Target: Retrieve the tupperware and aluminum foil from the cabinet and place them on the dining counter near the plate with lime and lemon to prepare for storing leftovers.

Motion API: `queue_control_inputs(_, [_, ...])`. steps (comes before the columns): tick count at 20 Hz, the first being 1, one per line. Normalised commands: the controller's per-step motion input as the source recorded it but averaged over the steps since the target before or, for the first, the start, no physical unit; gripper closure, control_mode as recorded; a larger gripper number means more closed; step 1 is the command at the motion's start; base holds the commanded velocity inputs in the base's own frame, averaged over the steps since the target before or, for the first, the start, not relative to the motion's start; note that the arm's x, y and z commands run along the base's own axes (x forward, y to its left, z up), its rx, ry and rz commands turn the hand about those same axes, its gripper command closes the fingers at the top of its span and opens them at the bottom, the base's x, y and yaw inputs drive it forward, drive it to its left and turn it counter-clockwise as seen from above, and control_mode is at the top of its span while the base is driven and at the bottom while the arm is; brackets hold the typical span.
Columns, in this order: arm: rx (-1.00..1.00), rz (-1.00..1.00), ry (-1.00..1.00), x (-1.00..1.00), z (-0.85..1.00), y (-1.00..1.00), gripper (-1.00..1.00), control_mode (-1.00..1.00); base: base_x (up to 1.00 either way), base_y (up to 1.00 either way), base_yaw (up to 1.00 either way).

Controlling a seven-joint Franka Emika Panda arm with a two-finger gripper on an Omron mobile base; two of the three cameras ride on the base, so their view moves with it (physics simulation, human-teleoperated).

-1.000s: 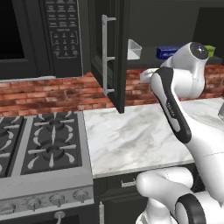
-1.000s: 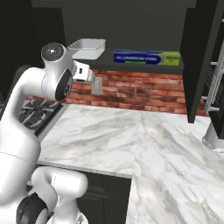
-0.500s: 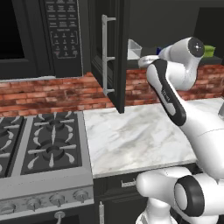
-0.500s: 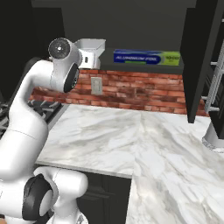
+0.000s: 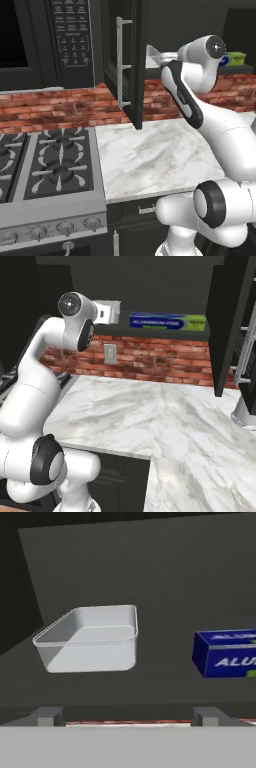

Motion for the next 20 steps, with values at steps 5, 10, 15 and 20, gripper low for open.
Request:
queue_control_inputs(5, [0.00, -0.11, -0.03, 0.39, 0.23, 0.00, -1.00, -1.00, 0.00, 0.00, 0.00])
queue_control_inputs(10, [0.00, -0.06, 0.00, 0.43, 0.05, 0.00, -1.00, -1.00, 0.00, 0.00, 0.00])
queue_control_inputs(15, [0.01, 0.00, 0.01, 0.47, 0.00, 0.00, -1.00, -1.00, 0.00, 0.00, 0.00])
queue_control_inputs(20, [0.00, 0.00, 0.08, 0.56, -0.02, 0.00, -1.00, -1.00, 0.00, 0.00, 0.00])
